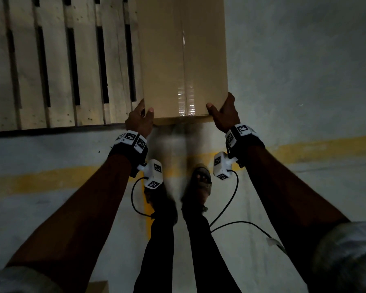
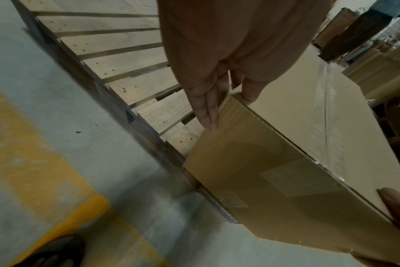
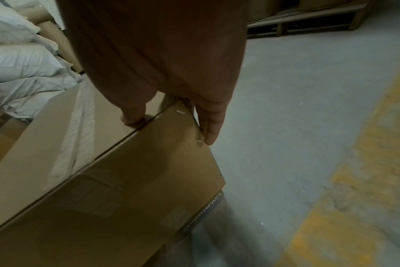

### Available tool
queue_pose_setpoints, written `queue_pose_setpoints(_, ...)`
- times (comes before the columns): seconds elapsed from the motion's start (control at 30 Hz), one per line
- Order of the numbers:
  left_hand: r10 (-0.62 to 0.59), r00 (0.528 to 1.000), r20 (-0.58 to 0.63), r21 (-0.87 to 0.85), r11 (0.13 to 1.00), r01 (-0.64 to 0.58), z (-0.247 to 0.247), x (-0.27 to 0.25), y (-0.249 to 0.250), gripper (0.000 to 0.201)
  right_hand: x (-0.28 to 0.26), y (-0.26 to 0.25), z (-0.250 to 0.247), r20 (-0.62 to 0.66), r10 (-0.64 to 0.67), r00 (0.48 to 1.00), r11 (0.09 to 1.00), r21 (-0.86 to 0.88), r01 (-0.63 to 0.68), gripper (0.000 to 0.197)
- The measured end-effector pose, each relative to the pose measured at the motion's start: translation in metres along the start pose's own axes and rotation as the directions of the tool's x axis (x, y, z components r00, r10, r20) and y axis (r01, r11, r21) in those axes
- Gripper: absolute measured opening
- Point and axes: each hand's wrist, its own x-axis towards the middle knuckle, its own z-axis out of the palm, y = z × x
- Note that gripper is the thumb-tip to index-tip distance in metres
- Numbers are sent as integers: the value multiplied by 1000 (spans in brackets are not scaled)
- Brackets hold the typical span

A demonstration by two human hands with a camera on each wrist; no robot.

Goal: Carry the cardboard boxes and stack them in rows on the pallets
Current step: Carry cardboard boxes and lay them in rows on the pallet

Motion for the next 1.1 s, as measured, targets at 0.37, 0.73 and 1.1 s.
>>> queue_pose_setpoints(0.37,-74,997,-27,69,995,76,-6,-37,26,72,-16,-3,-2,-51,-59,997,998,-41,57,84)
queue_pose_setpoints(0.73,-144,990,-5,69,987,144,-51,-155,79,56,-143,-66,-35,-21,-225,974,956,-196,217,78)
queue_pose_setpoints(1.1,30,996,88,120,992,-41,-111,-296,221,29,-267,-194,-127,153,-264,952,947,-146,286,66)
